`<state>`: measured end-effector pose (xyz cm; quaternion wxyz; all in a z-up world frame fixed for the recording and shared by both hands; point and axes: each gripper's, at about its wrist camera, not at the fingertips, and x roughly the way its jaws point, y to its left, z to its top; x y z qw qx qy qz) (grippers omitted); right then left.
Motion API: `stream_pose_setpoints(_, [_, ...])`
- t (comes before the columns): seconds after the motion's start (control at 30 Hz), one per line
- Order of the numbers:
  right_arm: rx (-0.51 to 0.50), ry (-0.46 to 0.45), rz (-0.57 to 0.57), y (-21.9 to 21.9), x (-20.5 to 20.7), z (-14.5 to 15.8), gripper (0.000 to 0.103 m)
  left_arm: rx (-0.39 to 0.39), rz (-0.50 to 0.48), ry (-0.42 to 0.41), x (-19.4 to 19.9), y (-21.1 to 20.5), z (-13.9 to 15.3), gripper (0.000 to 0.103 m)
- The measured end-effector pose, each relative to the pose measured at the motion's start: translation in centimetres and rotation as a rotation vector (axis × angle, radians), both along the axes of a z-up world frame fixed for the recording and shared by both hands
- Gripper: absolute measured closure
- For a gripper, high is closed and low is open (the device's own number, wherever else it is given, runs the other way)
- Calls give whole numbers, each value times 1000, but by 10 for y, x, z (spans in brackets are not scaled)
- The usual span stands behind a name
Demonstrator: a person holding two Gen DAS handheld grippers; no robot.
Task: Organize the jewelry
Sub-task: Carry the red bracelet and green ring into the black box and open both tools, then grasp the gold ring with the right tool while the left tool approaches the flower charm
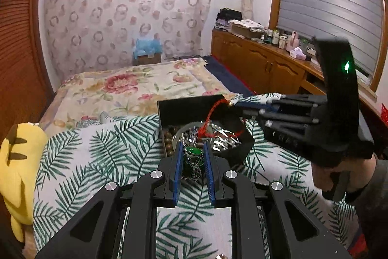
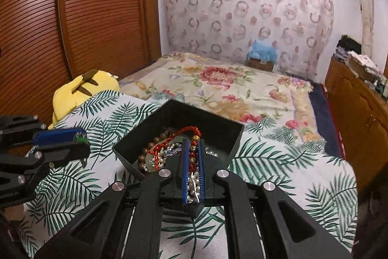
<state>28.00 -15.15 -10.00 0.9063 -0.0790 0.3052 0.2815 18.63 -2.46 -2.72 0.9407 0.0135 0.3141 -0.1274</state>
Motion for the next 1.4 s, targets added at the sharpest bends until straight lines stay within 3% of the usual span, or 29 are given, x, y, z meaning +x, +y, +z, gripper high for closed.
stream_pose_setpoints(0.23, [12,33,27,1,-1,-10,94,-6,9,3,16,-1,0,87])
stream_pose_setpoints(0.37, [24,30,40,-4,-5,-11,81,-11,14,5,26,-2,0,87])
stream_pose_setpoints(0.7, [71,11,19,-32,-21,-10,81,14,4,25,45,-17,-11,87])
stream_pose_setpoints(1.03, [35,-13,14,-46,-45,-13,80,9,4,53,60,-24,-22,87])
stream_pose_setpoints(1.17, [46,-10,26,-48,-57,-14,80,8,7,53,57,-24,-21,73])
stream_pose_setpoints(1.33, [25,14,53,-46,-75,-19,80,19,-2,43,39,-23,-19,72])
stream_pose_setpoints(1.4, [6,27,68,-44,-85,-24,80,22,-10,40,27,-20,-18,67])
